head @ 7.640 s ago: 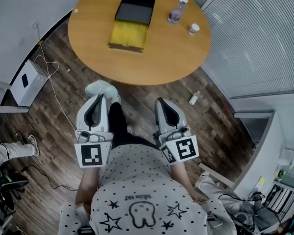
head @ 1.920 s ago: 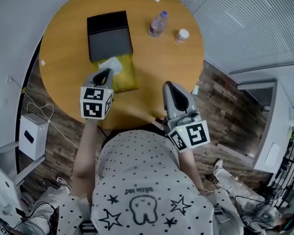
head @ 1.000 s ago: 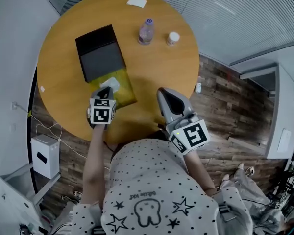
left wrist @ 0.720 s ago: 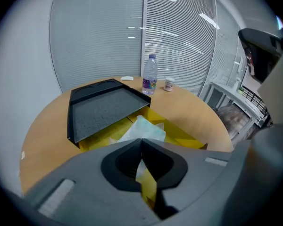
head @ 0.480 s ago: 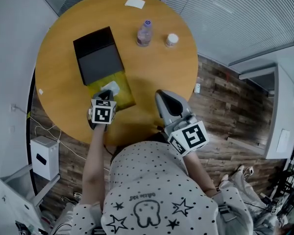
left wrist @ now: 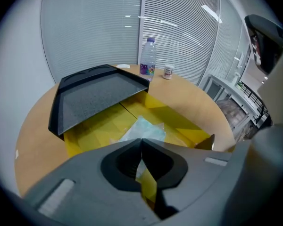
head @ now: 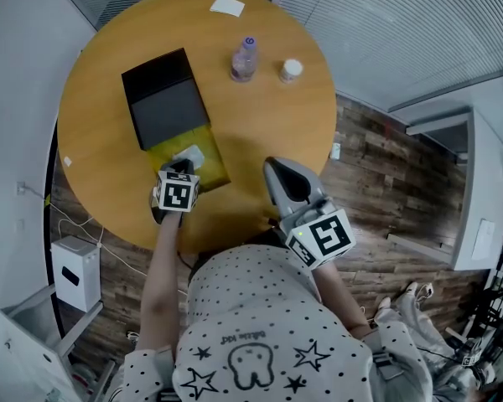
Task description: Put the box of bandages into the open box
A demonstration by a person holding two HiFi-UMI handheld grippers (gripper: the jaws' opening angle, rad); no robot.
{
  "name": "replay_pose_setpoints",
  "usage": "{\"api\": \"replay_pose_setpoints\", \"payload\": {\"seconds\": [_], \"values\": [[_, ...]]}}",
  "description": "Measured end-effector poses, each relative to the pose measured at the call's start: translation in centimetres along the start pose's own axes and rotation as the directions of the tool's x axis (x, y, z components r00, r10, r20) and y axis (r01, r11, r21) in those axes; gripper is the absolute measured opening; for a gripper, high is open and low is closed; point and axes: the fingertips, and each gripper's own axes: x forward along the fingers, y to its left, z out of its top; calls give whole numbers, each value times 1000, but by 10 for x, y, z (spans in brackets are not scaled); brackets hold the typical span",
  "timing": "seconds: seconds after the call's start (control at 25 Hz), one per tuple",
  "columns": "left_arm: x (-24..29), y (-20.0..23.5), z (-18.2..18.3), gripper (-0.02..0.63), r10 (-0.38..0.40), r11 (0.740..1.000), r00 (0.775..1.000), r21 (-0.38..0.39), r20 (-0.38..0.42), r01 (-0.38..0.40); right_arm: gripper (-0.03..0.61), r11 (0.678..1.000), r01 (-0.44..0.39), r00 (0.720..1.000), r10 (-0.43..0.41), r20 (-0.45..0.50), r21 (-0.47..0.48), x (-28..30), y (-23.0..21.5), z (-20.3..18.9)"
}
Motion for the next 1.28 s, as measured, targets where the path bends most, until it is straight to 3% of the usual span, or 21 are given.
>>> {"api": "replay_pose_setpoints", "payload": {"seconds": [0.32, 0.4, 0.44, 1.0, 1.28], "values": [[4, -2, 2, 16, 3, 1000, 1000, 27, 4, -3, 5, 1000, 8, 1000, -8, 0, 8, 1, -2, -1], [2, -3, 4, 162, -8, 1000, 1000, 28, 15, 8, 5, 1000, 12, 1000, -12, -1, 9, 1, -3, -1], [1, -3, 5, 172, -9, 1000, 1000, 27, 20, 9, 5, 1000, 13, 1000, -13, 0, 9, 1, -4, -1], [-14, 5, 14, 178, 17, 1000, 998, 12, 57, -18, 5, 1000, 13, 999, -14, 34, 11, 0, -9, 11], [-39, 6, 14, 162, 63, 996, 992, -65, 109, -56, 5, 1000, 1, 999, -1, 39, -8, -6, -11, 20]]}}
